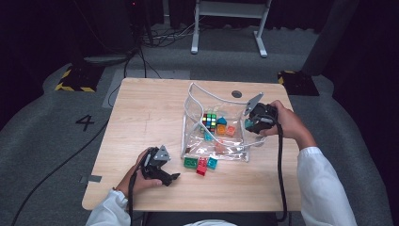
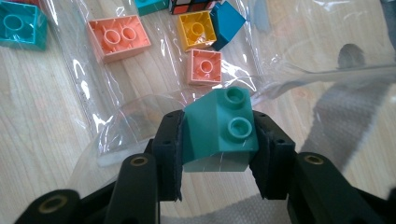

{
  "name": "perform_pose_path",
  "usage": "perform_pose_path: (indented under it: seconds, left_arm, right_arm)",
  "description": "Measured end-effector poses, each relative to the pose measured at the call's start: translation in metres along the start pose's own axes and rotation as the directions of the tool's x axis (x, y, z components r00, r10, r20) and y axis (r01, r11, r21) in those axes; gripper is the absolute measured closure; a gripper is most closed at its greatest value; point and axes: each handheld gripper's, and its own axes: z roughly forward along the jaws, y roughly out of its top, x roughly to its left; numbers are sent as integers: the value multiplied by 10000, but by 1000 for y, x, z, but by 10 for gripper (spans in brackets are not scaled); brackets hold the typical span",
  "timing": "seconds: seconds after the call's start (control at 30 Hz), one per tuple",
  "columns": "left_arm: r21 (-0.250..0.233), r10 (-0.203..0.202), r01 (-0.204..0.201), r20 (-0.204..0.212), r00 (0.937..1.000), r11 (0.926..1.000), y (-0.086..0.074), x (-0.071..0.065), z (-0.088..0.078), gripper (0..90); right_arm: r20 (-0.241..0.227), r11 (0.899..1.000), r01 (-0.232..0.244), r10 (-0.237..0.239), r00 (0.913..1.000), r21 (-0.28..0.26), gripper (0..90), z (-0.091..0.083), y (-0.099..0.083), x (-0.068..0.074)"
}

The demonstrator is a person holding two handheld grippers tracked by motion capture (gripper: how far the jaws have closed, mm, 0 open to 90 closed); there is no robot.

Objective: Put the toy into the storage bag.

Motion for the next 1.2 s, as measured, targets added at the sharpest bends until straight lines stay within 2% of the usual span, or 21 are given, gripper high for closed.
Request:
perform_pose_path:
  seconds: [0.17, 0.3, 0.43, 0.5, 0.53, 0.57, 0.6, 0.7, 0.77, 0.83, 0.87, 0.9, 0.97, 1.0, 1.1, 1.2]
  left_arm:
    - [8, -3, 3, 9, 10000, 10000, 0, 0, 0, 40]
    - [18, -1, 1, 13, 10000, 10000, 0, 0, 0, 40]
    - [19, 1, -1, 13, 10000, 10000, 0, 0, 0, 40]
    - [17, -1, 1, 13, 10000, 10000, 0, 0, 0, 40]
    - [17, 1, -1, 10, 10000, 10000, 0, 0, 0, 40]
    - [17, -3, 3, 12, 10000, 10000, 0, 0, 0, 40]
    - [19, -1, 1, 13, 10000, 10000, 0, 0, 0, 40]
    - [16, -4, 4, 13, 10000, 10000, 0, 0, 0, 40]
    - [8, -1, 1, 21, 10000, 10000, 0, 0, 0, 40]
    - [13, 2, -2, 19, 10000, 10000, 0, 0, 0, 40]
    - [11, 2, -2, 19, 10000, 10000, 0, 0, 0, 40]
    - [9, 0, 0, 18, 10000, 10000, 0, 0, 0, 40]
    - [10, 4, -4, 15, 10000, 10000, 0, 0, 0, 40]
    - [12, 7, -7, 18, 10000, 10000, 0, 0, 0, 40]
    - [20, 3, -3, 14, 10000, 10000, 0, 0, 0, 40]
    - [21, 2, -2, 14, 10000, 10000, 0, 0, 0, 40]
  right_arm:
    - [193, 9996, -83, 88, 9998, -279, 586, -4, -3, 1]
    - [34, 9955, -273, 277, 9996, -905, 538, -6, -7, 0]
    - [-303, 9823, -640, 596, 9978, -1763, 543, -12, -13, 0]
    - [-228, 9776, -693, 660, 9976, -1988, 543, -17, -17, 0]
    - [-328, 9707, -805, 750, 9966, -2263, 542, -20, -20, 0]
    - [-343, 9685, -838, 779, 9964, -2347, 539, -22, -21, 1]
    - [-169, 9657, -807, 790, 9967, -2469, 532, -25, -23, 1]
    - [-299, 9444, -1199, 1163, 9928, -3060, 505, -33, -31, 4]
    - [-305, 9252, -1323, 1300, 9910, -3557, 482, -37, -35, 4]
    - [-171, 9149, -1489, 1537, 9880, -3751, 443, -42, -38, 6]
    - [-48, 9063, -1468, 1578, 9875, -3962, 435, -44, -40, 6]
    - [-97, 8926, -1587, 1706, 9853, -4219, 423, -47, -42, 8]
    - [-96, 8733, -1659, 1817, 9833, -4581, 398, -52, -45, 9]
    - [3, 8649, -1789, 2028, 9792, -4690, 356, -55, -47, 11]
    - [237, 8523, -1918, 2323, 9724, -4867, 323, -60, -54, 14]
    - [379, 8305, -2004, 2567, 9657, -5197, 301, -68, -64, 18]
